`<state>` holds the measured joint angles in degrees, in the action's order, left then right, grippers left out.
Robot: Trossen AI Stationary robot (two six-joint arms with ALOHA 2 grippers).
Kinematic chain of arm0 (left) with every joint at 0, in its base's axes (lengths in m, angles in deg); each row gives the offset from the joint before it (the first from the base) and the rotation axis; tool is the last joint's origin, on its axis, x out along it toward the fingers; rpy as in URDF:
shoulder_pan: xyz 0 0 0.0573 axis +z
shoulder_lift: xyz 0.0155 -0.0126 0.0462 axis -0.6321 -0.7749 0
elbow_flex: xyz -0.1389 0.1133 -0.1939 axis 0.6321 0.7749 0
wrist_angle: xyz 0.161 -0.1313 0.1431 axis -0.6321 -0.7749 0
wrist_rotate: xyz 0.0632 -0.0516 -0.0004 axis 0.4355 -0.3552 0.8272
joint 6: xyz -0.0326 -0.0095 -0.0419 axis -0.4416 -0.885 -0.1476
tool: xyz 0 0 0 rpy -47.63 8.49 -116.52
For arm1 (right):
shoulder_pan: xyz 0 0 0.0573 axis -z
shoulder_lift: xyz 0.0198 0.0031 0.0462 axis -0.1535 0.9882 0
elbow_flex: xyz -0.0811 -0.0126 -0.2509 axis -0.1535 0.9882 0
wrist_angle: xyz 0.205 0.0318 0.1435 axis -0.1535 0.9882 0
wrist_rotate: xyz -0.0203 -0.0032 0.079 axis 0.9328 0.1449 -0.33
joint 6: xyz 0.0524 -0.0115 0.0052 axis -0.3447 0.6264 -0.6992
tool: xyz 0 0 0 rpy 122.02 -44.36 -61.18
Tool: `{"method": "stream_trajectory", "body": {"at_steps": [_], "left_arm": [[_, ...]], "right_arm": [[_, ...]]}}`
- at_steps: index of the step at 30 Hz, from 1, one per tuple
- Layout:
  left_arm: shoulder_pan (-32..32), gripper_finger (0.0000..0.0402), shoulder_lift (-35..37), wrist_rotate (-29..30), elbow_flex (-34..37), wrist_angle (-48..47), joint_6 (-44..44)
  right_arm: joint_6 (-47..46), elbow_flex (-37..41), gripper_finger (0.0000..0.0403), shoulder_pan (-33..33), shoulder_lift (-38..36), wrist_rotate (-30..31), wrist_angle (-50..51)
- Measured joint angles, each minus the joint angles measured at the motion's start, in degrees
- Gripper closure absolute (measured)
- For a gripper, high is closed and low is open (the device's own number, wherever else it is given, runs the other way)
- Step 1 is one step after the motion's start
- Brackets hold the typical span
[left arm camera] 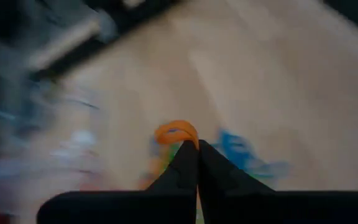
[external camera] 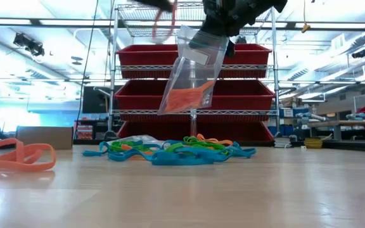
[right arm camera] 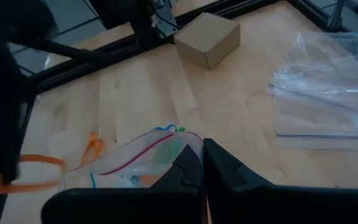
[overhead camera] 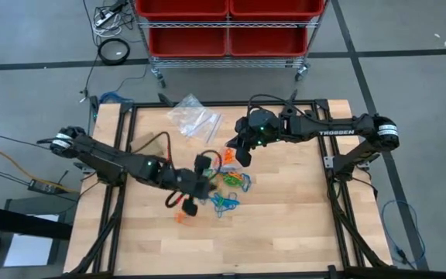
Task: Sort rubber bands
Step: Put the orange rubber band into the transparent zip bag
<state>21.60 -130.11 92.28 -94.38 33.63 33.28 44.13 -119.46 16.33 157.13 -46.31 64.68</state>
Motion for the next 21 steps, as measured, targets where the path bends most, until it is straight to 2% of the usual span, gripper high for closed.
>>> {"method": "stream_trajectory", "body": {"at_steps": [4,10,14,18,21], "left_arm": [[2.1,0.0397,0.0,5.0,-1.1,6.7,6.8],[7.1,0.0396,-0.8,5.6,-1.3,10.8,12.4],[10.4,0.0395,-2.8,-1.7,-1.1,9.5,12.5],[11.2,0.0384,-4.8,-3.0,-1.1,6.7,12.5],[11.3,0.0358,-5.1,-3.1,-1.1,4.1,12.5]], "right_arm": [[-1.6,0.0,0.0403,-0.7,0.7,-0.1,-0.6],[-3.0,0.0,0.0403,-0.7,2.6,-1.2,-1.0],[-3.2,0.0,0.0403,-0.8,3.7,-2.8,-3.7],[-3.7,0.0,0.0403,-0.7,3.8,-3.4,-4.8],[-3.7,0.0,0.0403,-0.7,3.7,-3.5,-4.9]]}}
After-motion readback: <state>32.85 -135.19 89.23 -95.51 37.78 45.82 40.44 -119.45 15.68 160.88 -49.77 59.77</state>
